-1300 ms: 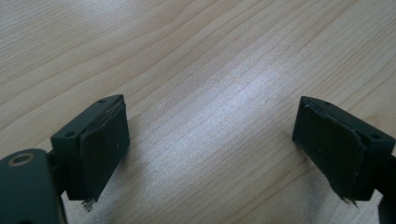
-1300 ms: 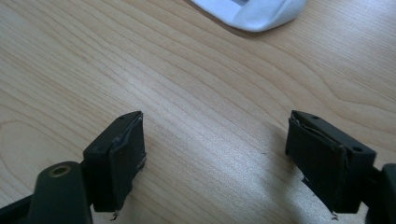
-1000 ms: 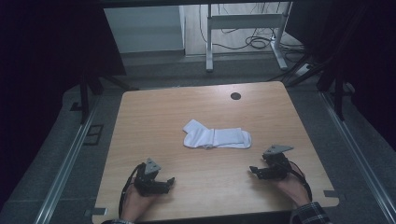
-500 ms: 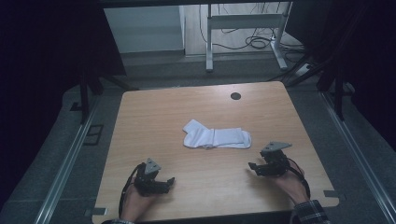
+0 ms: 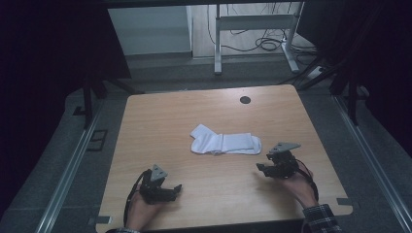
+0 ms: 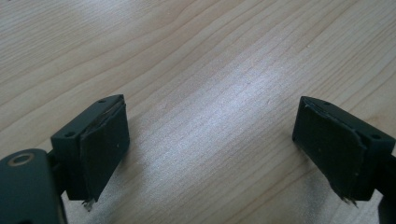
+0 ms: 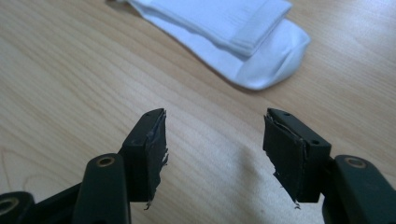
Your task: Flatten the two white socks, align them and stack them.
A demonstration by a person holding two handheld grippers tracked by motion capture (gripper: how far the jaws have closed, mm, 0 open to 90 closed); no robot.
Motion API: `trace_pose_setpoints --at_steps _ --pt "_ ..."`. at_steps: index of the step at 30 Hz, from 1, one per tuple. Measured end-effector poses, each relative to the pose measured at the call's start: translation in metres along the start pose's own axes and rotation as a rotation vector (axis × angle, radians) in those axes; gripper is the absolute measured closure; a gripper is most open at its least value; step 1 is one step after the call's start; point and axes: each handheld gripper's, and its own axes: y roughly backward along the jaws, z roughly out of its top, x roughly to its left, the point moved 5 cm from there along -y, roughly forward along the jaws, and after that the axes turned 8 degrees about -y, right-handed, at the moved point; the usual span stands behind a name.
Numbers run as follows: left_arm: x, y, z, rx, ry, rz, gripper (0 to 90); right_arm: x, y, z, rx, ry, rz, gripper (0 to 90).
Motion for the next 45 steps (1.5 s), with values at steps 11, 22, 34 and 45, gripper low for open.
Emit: trace_pose_setpoints --at_steps 11,22,34,45 --pt "0.0 0.0 0.0 0.0 -0.001 0.0 10.8 -0.007 -0.003 0.022 -0.004 -0.003 -0.008 52.1" --pt "0.0 0.0 0.0 -0.001 0.0 0.0 10.8 -0.012 -0.022 0.053 -0.002 -0.045 -0.006 70.5" --pt "0.0 0.0 0.0 -0.001 0.0 0.0 10.8 -0.017 -0.053 0.075 0.018 -0.068 -0.046 76.3" --pt "0.0 0.0 0.0 -0.002 0.0 0.0 10.8 -0.023 -0.076 0.07 0.039 -0.097 -0.057 64.8"
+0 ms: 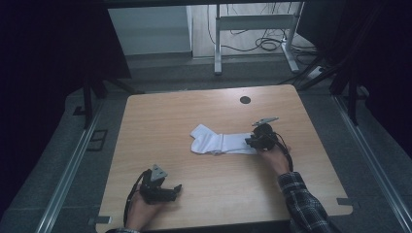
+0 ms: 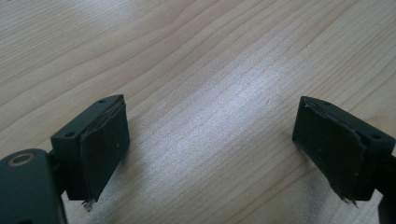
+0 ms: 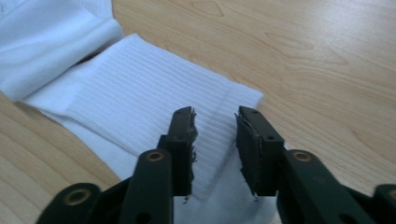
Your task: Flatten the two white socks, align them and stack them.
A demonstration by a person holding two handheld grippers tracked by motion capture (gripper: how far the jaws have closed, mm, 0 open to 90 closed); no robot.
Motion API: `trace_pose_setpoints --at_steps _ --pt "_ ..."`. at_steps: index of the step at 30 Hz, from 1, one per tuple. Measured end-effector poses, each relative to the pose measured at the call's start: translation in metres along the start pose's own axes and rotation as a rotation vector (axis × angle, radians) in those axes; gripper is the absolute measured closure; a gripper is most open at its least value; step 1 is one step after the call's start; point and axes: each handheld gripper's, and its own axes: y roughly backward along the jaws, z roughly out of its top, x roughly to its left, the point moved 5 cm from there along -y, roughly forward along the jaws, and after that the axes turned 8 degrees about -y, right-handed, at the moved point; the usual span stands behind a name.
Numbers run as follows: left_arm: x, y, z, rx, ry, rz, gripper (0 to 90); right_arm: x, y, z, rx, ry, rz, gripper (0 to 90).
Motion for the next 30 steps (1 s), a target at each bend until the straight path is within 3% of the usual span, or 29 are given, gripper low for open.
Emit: trace_pose_setpoints --at_steps 2,6,7,13,23,30 --pt "0.0 0.0 0.0 0.0 0.0 0.0 10.8 -0.001 -0.004 -0.002 0.008 0.011 -0.013 64.3" --pt "0.0 0.0 0.0 0.0 0.0 0.0 10.8 0.0 -0.006 -0.004 0.005 0.003 -0.011 74.6" --pt "0.0 0.0 0.0 0.0 0.0 0.0 10.9 0.002 -0.006 -0.004 0.008 0.009 -0.012 80.6" --pt "0.0 0.0 0.0 0.0 0.0 -0.001 10.8 0.005 0.002 -0.002 -0.003 0.039 -0.022 82.4" --pt "0.0 0.0 0.0 0.001 -0.001 0.0 10.8 0.009 0.05 0.02 -0.055 0.055 0.007 82.5" --pt "0.0 0.0 0.0 0.001 -0.005 0.0 10.8 0.029 0.079 0.04 -0.072 0.105 0.039 82.9"
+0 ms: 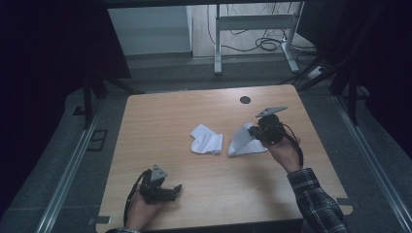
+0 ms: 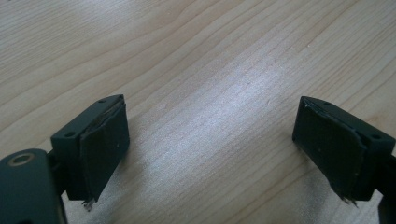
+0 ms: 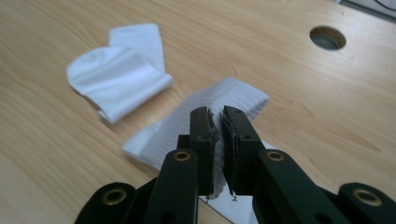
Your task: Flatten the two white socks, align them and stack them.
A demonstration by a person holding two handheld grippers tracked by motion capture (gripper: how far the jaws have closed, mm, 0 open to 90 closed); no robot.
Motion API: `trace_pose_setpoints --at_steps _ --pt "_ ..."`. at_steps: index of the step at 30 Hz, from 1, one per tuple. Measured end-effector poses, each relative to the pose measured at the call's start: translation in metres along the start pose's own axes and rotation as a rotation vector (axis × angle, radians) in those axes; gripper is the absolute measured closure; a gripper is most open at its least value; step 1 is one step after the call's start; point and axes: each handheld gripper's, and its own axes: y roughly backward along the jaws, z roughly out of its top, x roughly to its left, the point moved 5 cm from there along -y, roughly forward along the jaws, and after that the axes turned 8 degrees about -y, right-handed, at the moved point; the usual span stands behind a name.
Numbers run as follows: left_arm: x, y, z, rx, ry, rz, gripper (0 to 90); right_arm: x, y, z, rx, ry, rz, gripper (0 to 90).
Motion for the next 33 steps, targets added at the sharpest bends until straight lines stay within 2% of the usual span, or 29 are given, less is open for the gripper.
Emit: trace_pose_setpoints --at_steps 3,4,6,9,10,12,13,15,16,17,18,21,23,24,26,27,29,31,33 --pt "0.0 0.0 0.0 0.0 0.001 -0.001 10.8 0.007 0.007 0.008 -0.011 0.015 0.007 83.0" --pt "0.0 0.0 0.0 0.0 0.001 0.0 10.8 0.016 0.015 0.018 -0.027 0.027 0.016 83.3" --pt "0.0 0.0 0.0 -0.001 0.001 0.0 10.8 0.019 0.018 0.021 -0.032 0.031 0.02 83.3" --pt "0.0 0.0 0.0 -0.003 0.0 0.001 10.8 0.031 0.031 0.037 -0.063 0.062 0.026 83.5" --pt "0.0 0.0 0.0 -0.003 0.0 0.001 10.8 0.037 0.041 0.047 -0.089 0.074 0.03 83.6" --pt "0.0 0.0 0.0 -0.003 0.001 0.0 10.8 0.039 0.045 0.051 -0.096 0.079 0.031 83.6" --pt "0.0 0.0 0.0 -0.002 0.001 0.001 10.8 0.044 0.059 0.062 -0.128 0.102 0.029 83.6" --pt "0.0 0.0 0.0 -0.002 0.001 0.001 10.8 0.047 0.072 0.07 -0.152 0.111 0.028 83.6" --pt "0.0 0.0 0.0 -0.002 0.001 0.001 10.8 0.047 0.072 0.07 -0.152 0.111 0.028 83.6" --pt "0.0 0.0 0.0 0.0 0.0 -0.001 10.8 0.047 0.086 0.075 -0.178 0.118 0.023 83.6" --pt "0.0 0.0 0.0 0.0 0.0 0.0 10.8 0.047 0.086 0.075 -0.178 0.118 0.023 83.6" --pt "0.0 0.0 0.0 0.0 0.0 -0.001 10.8 0.039 0.099 0.074 -0.193 0.107 0.008 83.5" --pt "0.0 0.0 0.0 -0.002 0.001 0.001 10.8 0.021 0.099 0.061 -0.174 0.073 -0.011 83.5" --pt "0.0 0.0 0.0 -0.002 0.001 0.001 10.8 0.021 0.099 0.061 -0.174 0.073 -0.011 83.5" --pt "0.0 0.0 0.0 -0.003 0.001 0.001 10.8 0.005 0.094 0.047 -0.152 0.04 -0.023 83.4" --pt "0.0 0.0 0.0 -0.003 0.001 0.0 10.8 -0.009 0.088 0.033 -0.129 0.005 -0.031 83.3" --pt "0.0 0.0 0.0 -0.001 0.001 0.0 10.8 -0.013 0.086 0.028 -0.12 -0.005 -0.035 83.3" --pt "0.0 0.0 0.0 0.0 -0.002 0.0 10.8 -0.033 0.076 0.007 -0.086 -0.045 -0.06 83.2" --pt "0.0 0.0 0.0 0.0 0.0 0.0 10.8 -0.038 0.075 0.002 -0.077 -0.052 -0.064 83.1"
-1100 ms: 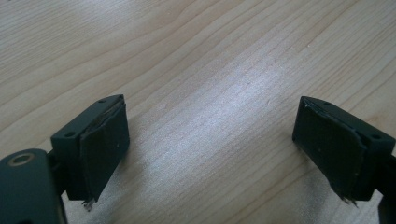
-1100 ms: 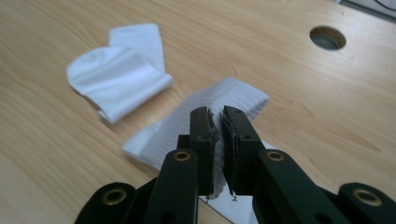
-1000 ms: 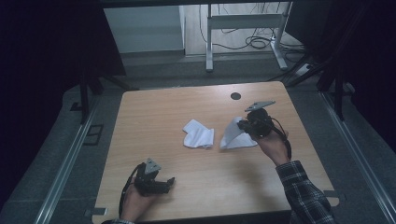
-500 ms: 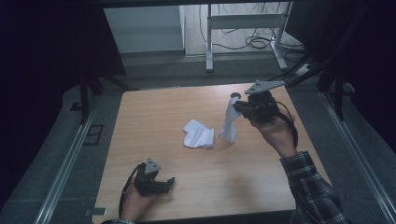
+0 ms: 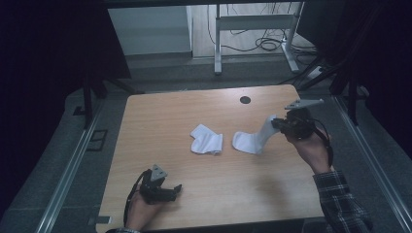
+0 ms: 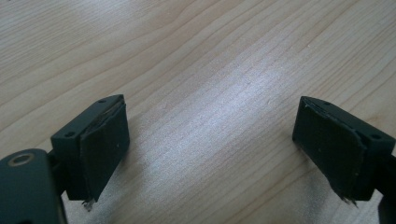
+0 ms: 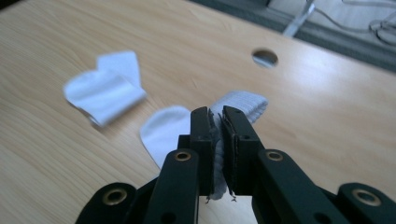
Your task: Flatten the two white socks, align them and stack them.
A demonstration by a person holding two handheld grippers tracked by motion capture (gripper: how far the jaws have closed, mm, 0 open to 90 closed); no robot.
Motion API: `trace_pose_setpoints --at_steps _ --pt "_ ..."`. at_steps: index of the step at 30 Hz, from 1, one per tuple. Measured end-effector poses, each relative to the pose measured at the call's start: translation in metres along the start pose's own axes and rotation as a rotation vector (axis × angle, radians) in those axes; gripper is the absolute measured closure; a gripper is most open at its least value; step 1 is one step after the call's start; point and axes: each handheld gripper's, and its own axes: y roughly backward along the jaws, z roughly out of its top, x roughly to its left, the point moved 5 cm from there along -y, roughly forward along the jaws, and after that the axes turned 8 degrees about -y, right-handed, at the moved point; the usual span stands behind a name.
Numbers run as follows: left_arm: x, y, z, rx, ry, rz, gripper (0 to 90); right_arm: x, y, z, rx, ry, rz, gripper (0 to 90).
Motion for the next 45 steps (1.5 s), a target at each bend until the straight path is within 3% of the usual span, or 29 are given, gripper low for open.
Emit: trace_pose_setpoints --at_steps 3,4,6,10,12,14,23,27,31,36,43,45 --pt "0.0 0.0 0.0 0.0 0.004 0.0 10.9 -0.016 -0.006 -0.018 0.025 -0.031 -0.021 83.0" --pt "0.0 0.0 0.0 0.0 0.004 0.0 10.9 -0.026 -0.009 -0.031 0.047 -0.046 -0.038 82.8" --pt "0.0 0.0 0.0 0.0 0.004 0.0 10.9 -0.029 -0.01 -0.035 0.052 -0.049 -0.044 82.8" --pt "0.0 0.0 0.0 0.0 0.005 0.001 10.9 -0.051 -0.015 -0.066 0.086 -0.092 -0.082 82.2" --pt "0.0 0.0 0.0 0.0 0.006 0.002 10.9 -0.056 -0.016 -0.072 0.092 -0.104 -0.086 82.1" --pt "0.0 -0.001 0.001 -0.001 0.008 0.006 10.9 -0.069 -0.022 -0.095 0.116 -0.143 -0.098 81.7" --pt "0.005 -0.004 0.01 0.047 0.047 0.023 13.3 -0.089 -0.038 -0.139 0.179 -0.212 -0.109 76.4" --pt "0.007 -0.006 0.017 0.037 0.079 -0.005 19.9 -0.094 -0.033 -0.139 0.136 -0.225 -0.128 67.6" --pt "0.007 -0.008 0.032 0.005 0.072 -0.013 26.0 -0.096 -0.029 -0.139 0.11 -0.236 -0.125 65.2" --pt "0.005 -0.016 0.062 -0.047 0.065 -0.053 26.4 -0.096 -0.03 -0.142 0.115 -0.228 -0.138 64.9" --pt "-0.004 -0.043 0.112 -0.065 -0.02 -0.067 38.8 -0.094 -0.027 -0.142 0.1 -0.242 -0.136 67.7" --pt "-0.008 -0.051 0.126 -0.078 -0.025 -0.079 43.4 -0.094 -0.028 -0.144 0.106 -0.235 -0.138 69.1"
